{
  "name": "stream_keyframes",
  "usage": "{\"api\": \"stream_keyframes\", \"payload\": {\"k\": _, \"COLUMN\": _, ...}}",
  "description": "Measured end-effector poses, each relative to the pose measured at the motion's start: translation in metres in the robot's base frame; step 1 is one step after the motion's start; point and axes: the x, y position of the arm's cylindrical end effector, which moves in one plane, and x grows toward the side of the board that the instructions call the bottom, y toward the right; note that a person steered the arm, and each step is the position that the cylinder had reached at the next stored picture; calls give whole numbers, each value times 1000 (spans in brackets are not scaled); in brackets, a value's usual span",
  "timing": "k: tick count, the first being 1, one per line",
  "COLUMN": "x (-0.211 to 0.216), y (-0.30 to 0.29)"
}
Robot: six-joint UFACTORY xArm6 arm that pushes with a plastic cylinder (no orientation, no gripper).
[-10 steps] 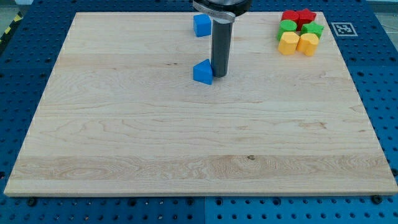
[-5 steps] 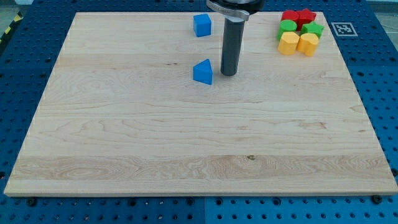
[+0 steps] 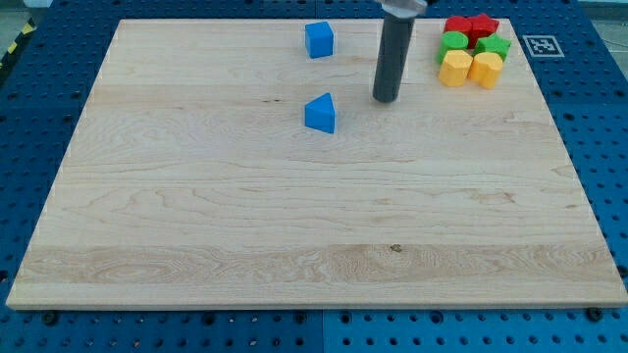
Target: Move the blue cube to the left of the blue triangle
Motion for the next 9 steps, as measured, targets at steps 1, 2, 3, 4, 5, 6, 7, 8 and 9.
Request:
{"api": "stream_keyframes", "payload": {"k": 1, "x": -29, "y": -2}}
{"api": "stream_keyframes", "payload": {"k": 2, "x": -52, "y": -6}}
{"api": "stream_keyframes", "payload": {"k": 3, "x": -84, "y": -28}}
{"api": "stream_keyframes", "payload": {"k": 4, "x": -105, "y": -52}}
{"api": "stream_keyframes", "payload": {"k": 5, "x": -123, "y": -83}}
{"api": "stream_keyframes", "payload": {"k": 6, "x": -130, "y": -97}}
{"api": "stream_keyframes", "payload": {"k": 7, "x": -127, "y": -113}}
{"api": "stream_keyframes", "payload": {"k": 8, "x": -104, "y": -113}}
{"api": "stream_keyframes", "payload": {"k": 9, "x": -96, "y": -113}}
